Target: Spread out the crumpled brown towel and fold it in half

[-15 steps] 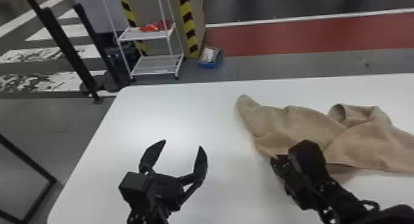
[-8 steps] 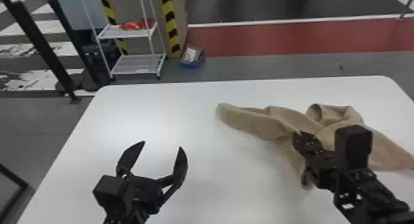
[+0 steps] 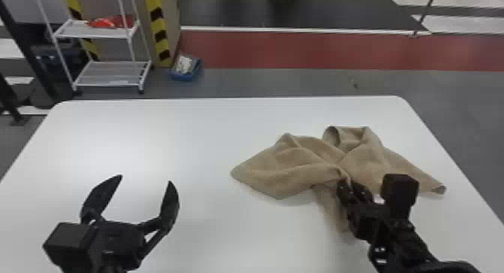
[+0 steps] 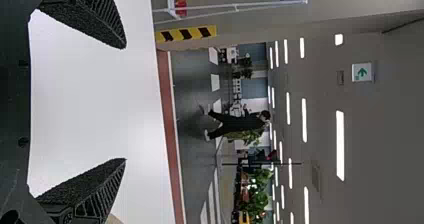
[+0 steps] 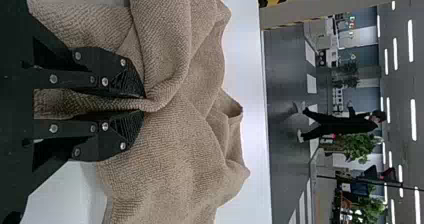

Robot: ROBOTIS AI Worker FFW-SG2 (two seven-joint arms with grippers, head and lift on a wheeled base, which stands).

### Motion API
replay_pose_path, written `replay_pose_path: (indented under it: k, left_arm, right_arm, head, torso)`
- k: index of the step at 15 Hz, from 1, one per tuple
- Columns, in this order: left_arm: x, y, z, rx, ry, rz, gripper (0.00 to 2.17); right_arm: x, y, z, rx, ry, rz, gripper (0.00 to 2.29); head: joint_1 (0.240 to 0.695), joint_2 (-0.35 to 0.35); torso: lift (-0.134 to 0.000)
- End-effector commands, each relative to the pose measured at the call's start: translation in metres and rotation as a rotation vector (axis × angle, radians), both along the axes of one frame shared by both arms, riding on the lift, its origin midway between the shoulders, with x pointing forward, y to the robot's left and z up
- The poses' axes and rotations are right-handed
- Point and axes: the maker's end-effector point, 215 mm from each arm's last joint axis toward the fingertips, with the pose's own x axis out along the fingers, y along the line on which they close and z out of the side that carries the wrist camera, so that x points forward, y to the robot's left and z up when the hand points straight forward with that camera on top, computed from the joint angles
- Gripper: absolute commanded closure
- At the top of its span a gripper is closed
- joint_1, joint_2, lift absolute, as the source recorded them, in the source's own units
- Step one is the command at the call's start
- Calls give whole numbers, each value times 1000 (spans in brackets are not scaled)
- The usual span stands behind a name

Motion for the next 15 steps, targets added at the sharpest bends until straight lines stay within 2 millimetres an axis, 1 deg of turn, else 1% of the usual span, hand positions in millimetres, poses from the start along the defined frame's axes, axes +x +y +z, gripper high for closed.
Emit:
replay_pose_path:
  k: [1, 3, 4, 6, 8, 9, 11, 12, 13, 15]
  left_arm:
    - [-1, 0, 0, 2, 2, 0, 70]
    - [-1, 1, 2, 1, -1, 2, 70]
    - [-1, 1, 1, 2, 2, 2, 70]
    - [-1, 0, 2, 0, 0, -1, 70]
    - [-1, -1, 3, -1, -1, -2, 70]
    - [0, -1, 2, 0, -2, -2, 70]
    - [0, -2, 2, -2, -1, -2, 70]
    - [0, -2, 2, -1, -1, -3, 70]
    - [0, -2, 1, -2, 0, -2, 70]
    - [0, -2, 1, 0, 0, -2, 70]
  right_arm:
    - [-2, -9, 2, 11, -10, -18, 100]
    - [0, -16, 28, 45, -73, -21, 76]
    - [2, -16, 44, 51, -113, -7, 76]
    - [2, -19, 83, 34, -206, 11, 76]
    - [0, -20, 107, 16, -253, 20, 76]
    - [0, -20, 111, 9, -259, 24, 76]
    - [0, -8, 119, 22, -273, 73, 87]
    - [-2, 1, 122, 27, -280, 113, 100]
    - [-3, 16, 127, 17, -290, 173, 235]
    - [-7, 51, 128, -43, -290, 294, 569]
  head:
    - [695, -56]
    - [695, -65]
    - [695, -68]
    - [695, -71]
    - [695, -77]
    - [695, -81]
    - [695, -81]
    - [695, -78]
    - [695, -73]
    - [695, -43]
  torso:
    - [-125]
    - [-125]
    - [-125]
    - [-125]
    - [-125]
    - [-125]
    - [-125]
    - [-125]
    - [-125]
    - [-125]
